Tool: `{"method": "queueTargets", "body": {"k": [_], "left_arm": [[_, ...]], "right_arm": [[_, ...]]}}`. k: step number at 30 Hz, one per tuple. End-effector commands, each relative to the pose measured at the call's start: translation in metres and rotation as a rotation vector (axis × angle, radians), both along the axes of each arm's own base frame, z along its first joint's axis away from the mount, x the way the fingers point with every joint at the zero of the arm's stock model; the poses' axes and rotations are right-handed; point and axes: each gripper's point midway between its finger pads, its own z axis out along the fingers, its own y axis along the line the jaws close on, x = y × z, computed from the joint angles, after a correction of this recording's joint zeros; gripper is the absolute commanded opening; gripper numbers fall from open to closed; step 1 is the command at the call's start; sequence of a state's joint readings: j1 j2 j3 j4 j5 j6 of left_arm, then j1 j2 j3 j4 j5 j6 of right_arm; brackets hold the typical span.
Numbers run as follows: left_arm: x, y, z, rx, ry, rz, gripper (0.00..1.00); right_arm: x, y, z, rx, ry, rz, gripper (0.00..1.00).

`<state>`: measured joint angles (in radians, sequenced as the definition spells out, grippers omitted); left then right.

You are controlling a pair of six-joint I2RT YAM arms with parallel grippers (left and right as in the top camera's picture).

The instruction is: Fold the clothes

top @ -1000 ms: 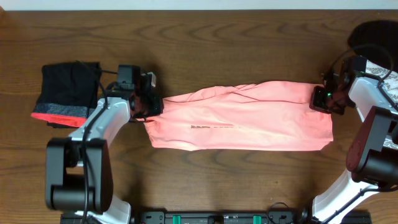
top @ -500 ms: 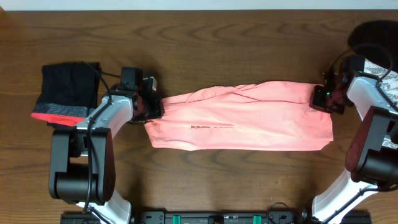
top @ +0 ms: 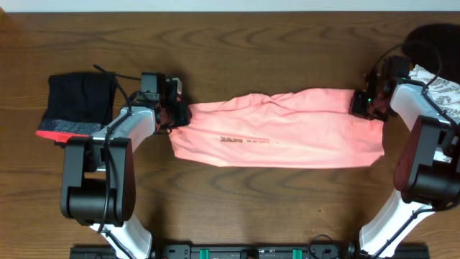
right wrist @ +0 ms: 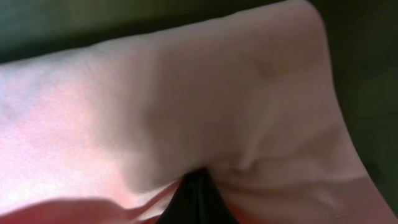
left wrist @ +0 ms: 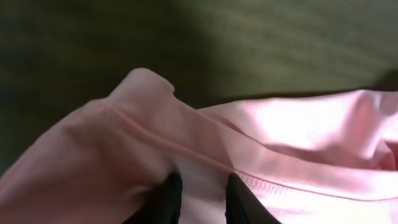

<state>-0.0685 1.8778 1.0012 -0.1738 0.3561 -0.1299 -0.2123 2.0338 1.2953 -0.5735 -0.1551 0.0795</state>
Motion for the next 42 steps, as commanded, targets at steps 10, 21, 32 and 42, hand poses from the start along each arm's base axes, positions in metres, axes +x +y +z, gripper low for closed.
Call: {"method": "queueTargets", "body": {"k": [10,21,32,42], "left_arm": [[0.024,0.026,-0.036,0.144,-0.097,0.071,0.27],[0.044,0.023,0.049,0.114,-0.286,0.079,0.57],[-0.033,0.028,0.129,0.107,-0.212,0.098,0.61],[-0.117,0.051,0.047,0.244,0.202,0.123,0.6]], "right_arm": [[0.022,0.008,-0.058,0.032,-0.044,-0.123,0.02],[0.031,0.017,0.024,0.054,-0.173,-0.041,0.24],[-0.037,-0.014,0.152,-0.111,-0.224,-0.106,0.49],[-0.125,-0.011,0.07,-0.012,0.109,-0.231,0.54]]}}
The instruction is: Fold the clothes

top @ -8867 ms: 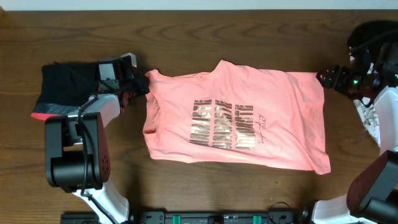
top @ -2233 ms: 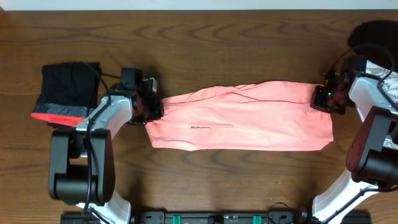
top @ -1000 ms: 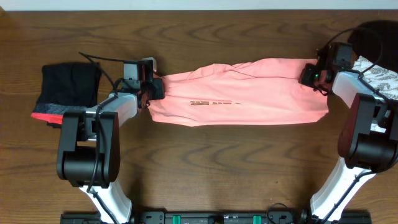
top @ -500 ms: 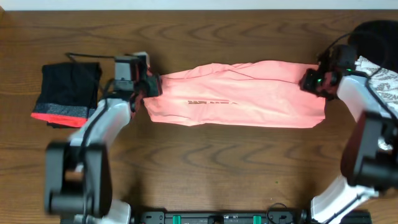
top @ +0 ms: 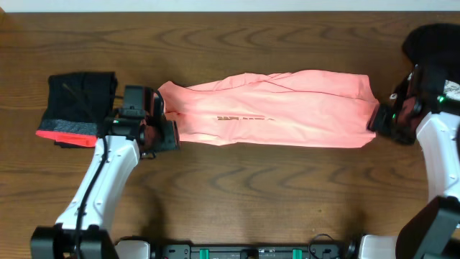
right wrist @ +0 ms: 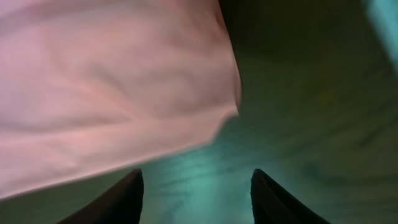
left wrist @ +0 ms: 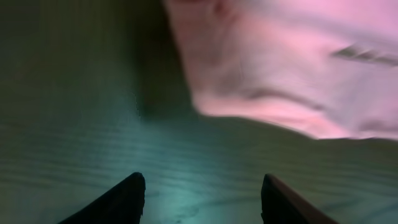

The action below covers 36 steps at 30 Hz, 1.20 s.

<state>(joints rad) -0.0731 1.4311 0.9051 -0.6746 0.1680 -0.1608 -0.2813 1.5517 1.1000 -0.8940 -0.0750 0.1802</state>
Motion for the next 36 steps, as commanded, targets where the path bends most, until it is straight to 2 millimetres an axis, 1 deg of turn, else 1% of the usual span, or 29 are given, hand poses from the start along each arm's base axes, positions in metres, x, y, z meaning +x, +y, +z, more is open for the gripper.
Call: {"method": "queueTargets", "body": {"k": [1,5,8,10,14,22,31,36], "left_arm": [[-0.011,0.015,-0.029,0.074,0.065,0.034,0.6],[-0.007,0.015,-0.056,0.075,0.059,0.035,0.61],[-0.002,0.014,-0.071,0.077,0.045,0.022,0.61],[0.001,0.014,-0.078,0.078,0.038,0.017,0.61],[0.008,0.014,-0.085,0.077,0.025,0.018,0.61],[0.018,0.012,-0.084,0.066,-0.016,0.017,0.63],[0.018,-0.02,-0.078,-0.112,-0.018,-0.037,0.63],[0.015,-0.038,-0.073,-0.217,-0.011,-0.069,0.62]], "right_arm": [[-0.015,0.003,-0.028,0.042,0.041,-0.047,0.54],[-0.011,0.003,-0.05,0.032,-0.016,-0.044,0.54],[-0.008,0.002,-0.061,0.021,-0.053,-0.043,0.54],[-0.007,0.004,-0.067,0.027,-0.074,-0.041,0.54],[-0.008,0.005,-0.074,0.024,-0.092,-0.038,0.54],[-0.013,0.007,-0.086,0.024,-0.101,-0.045,0.56],[-0.014,0.008,-0.087,0.032,-0.101,-0.057,0.6],[-0.014,0.01,-0.087,0.041,-0.104,-0.054,0.6]]}}
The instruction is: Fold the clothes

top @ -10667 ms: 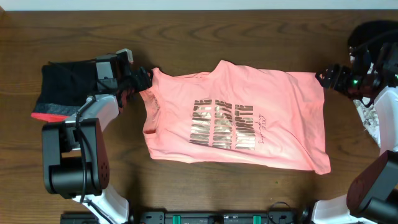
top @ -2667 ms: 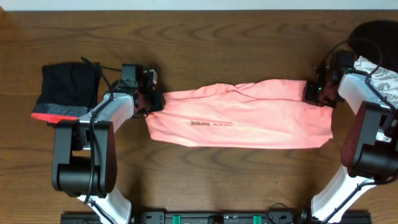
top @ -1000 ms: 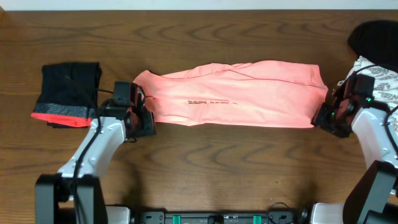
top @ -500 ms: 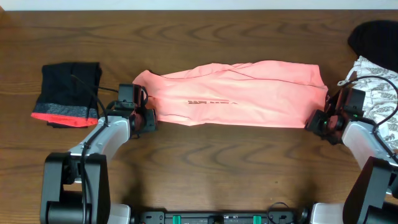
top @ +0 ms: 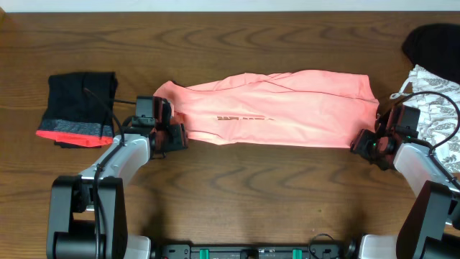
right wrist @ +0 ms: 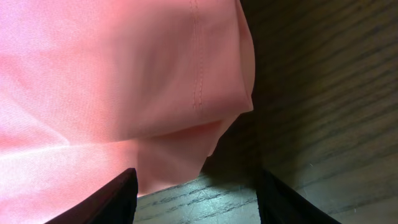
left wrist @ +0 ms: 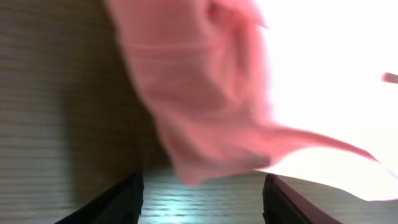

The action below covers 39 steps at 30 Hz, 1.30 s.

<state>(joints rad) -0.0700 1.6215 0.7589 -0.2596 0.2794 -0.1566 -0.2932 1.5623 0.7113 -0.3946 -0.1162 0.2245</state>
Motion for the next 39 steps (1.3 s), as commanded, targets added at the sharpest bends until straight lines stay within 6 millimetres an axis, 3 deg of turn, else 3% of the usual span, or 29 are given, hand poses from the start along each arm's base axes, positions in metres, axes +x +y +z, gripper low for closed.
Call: {"method": "queueTargets", "body": {"k": [1,8,17,23,29,31,36,39], "left_arm": [[-0.014,-0.02,-0.007,-0.118,0.061,-0.044,0.62],[-0.007,-0.021,-0.005,-0.12,0.031,-0.046,0.62],[0.011,-0.022,0.002,-0.122,-0.054,-0.05,0.62],[0.012,-0.022,0.003,-0.123,-0.058,-0.05,0.61],[0.012,-0.022,0.003,-0.122,-0.059,-0.051,0.43],[0.012,-0.022,0.003,-0.122,-0.059,-0.051,0.35],[0.012,-0.022,0.003,-0.122,-0.06,-0.051,0.12],[0.014,-0.022,0.004,-0.122,-0.067,-0.051,0.07]], "right_arm": [[0.0,0.004,-0.002,0.027,-0.004,-0.006,0.6],[0.016,0.024,0.007,0.135,-0.09,0.06,0.6],[0.021,0.024,0.009,0.136,-0.115,0.064,0.61],[0.018,0.025,-0.002,0.145,-0.082,0.061,0.61],[0.015,0.025,-0.025,0.16,-0.032,0.056,0.58],[0.015,0.025,-0.029,0.163,-0.024,0.056,0.52],[0.016,0.025,-0.031,0.162,-0.026,0.056,0.19],[0.015,0.025,-0.031,0.164,-0.023,0.056,0.03]]}}
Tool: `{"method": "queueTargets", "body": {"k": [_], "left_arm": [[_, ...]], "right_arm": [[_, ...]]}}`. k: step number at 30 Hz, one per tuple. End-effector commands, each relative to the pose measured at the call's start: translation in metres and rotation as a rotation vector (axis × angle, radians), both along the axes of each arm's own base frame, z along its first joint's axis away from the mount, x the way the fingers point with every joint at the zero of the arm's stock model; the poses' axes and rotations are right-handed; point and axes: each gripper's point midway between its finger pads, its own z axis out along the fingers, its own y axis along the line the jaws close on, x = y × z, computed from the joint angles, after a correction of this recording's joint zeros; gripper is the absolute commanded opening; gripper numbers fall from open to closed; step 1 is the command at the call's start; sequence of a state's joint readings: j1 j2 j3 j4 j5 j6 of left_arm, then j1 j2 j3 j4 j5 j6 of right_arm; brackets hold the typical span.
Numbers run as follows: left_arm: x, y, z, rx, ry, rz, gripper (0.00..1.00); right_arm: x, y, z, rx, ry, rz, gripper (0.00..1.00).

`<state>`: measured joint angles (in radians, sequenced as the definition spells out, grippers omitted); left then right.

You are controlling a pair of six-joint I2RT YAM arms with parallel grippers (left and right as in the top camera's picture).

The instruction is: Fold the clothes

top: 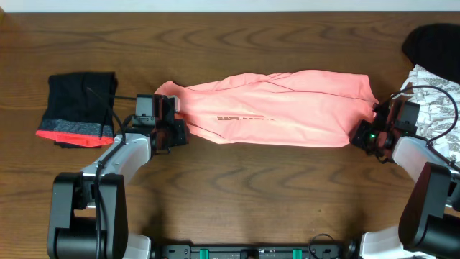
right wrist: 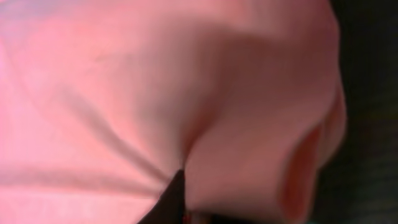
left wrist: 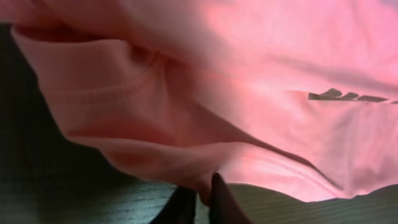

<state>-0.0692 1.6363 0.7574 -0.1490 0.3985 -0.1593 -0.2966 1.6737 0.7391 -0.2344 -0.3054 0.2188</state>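
Note:
A pink shirt (top: 277,108) lies folded into a long band across the middle of the wooden table (top: 237,194). My left gripper (top: 175,133) is at the band's near-left corner, shut on the pink shirt's hem (left wrist: 205,186). At the near-right corner my right gripper (top: 363,134) is shut on the cloth, and pink fabric (right wrist: 186,93) fills the right wrist view with a dark fingertip (right wrist: 174,198) pressed into it.
A folded black garment with a red edge (top: 77,106) lies at the left of the table. At the right edge sit a dark garment (top: 431,39) and a white patterned cloth (top: 435,101).
Both grippers were open just off the shirt's near corners. Now each is shut on its corner of the pink cloth. The shirt itself lies as before.
First both grippers held the shirt's far corners, with the cloth spread wider. Then the shirt lay as a narrower band, both grippers open on bare wood beside it. They stood open at the near corners, and now grip them.

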Motion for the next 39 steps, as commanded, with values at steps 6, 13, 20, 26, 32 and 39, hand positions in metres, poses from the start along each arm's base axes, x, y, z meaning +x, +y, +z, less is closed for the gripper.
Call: {"method": "queueTargets", "body": {"k": [6,13,20,26,32,39], "left_arm": [[0.0,-0.001,0.0,-0.007,-0.009,-0.008,0.06],[0.007,-0.001,0.026,-0.011,-0.089,-0.006,0.06],[0.017,0.019,0.055,0.041,-0.188,0.056,0.06],[0.019,0.026,0.062,0.056,-0.21,0.076,0.06],[0.019,0.026,0.061,0.058,-0.209,0.078,0.06],[-0.008,0.007,0.051,-0.078,-0.052,0.088,0.06]], "right_arm": [[-0.029,0.006,-0.025,0.005,0.115,0.03,0.01],[-0.023,-0.006,0.012,-0.03,0.036,0.034,0.01],[-0.009,-0.026,0.072,-0.095,-0.104,0.006,0.01],[-0.008,-0.029,0.075,-0.097,-0.111,-0.003,0.01],[-0.009,-0.029,0.07,-0.089,-0.093,-0.003,0.01],[-0.016,-0.029,0.066,-0.091,-0.061,-0.008,0.01]]}}
